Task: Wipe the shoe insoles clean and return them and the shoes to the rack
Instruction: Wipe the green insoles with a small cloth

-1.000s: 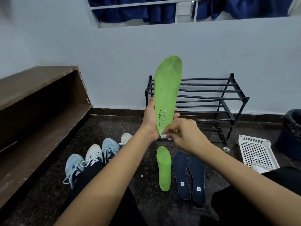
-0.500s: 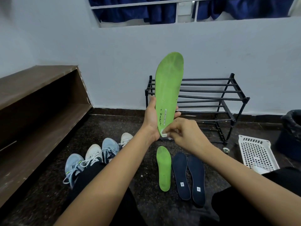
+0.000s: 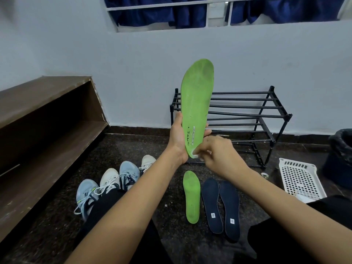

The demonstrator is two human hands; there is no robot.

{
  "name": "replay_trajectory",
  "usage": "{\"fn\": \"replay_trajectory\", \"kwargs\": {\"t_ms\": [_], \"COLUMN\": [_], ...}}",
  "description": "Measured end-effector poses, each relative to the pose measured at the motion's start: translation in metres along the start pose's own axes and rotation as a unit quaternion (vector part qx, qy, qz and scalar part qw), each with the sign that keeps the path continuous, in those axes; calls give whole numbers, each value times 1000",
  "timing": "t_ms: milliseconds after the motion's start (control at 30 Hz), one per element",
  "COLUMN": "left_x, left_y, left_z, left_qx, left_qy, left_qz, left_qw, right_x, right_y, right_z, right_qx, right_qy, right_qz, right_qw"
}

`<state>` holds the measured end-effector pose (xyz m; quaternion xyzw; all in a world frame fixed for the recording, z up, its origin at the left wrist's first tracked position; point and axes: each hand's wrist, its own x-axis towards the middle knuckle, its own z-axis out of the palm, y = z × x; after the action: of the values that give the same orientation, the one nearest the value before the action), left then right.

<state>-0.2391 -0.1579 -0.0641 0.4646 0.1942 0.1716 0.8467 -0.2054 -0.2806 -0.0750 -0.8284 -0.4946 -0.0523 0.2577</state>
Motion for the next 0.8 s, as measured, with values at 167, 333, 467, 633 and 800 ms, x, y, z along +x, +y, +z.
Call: {"fn": "replay_trajectory", "kwargs": {"t_ms": [167,333,467,633,800], "left_x": [1,-3,-1,0,1], "left_y": [-1,-1,2,-2,0], "left_z": [-4,-2,-3,-2,1], "left_qx": [6,7,-8,-19,-23], "left_qy": [2,-4,-4,5,-5], "left_qz": [1,-10,-7,-1,-11], "left_qw": [1000,1000,1000,1000,1000], "right_x": [-1,2,3,-2,0], "right_y": [-2,5,6,-6,0], "right_z": [-6,-5,-5,-5,-21], "right_qx": [173,-131,-138,78,340], "right_qy": [-31,28,82,-38,-56], "right_qz": [61,-37,-56,29,123], "right_qw": [982,990,985,996,931]}}
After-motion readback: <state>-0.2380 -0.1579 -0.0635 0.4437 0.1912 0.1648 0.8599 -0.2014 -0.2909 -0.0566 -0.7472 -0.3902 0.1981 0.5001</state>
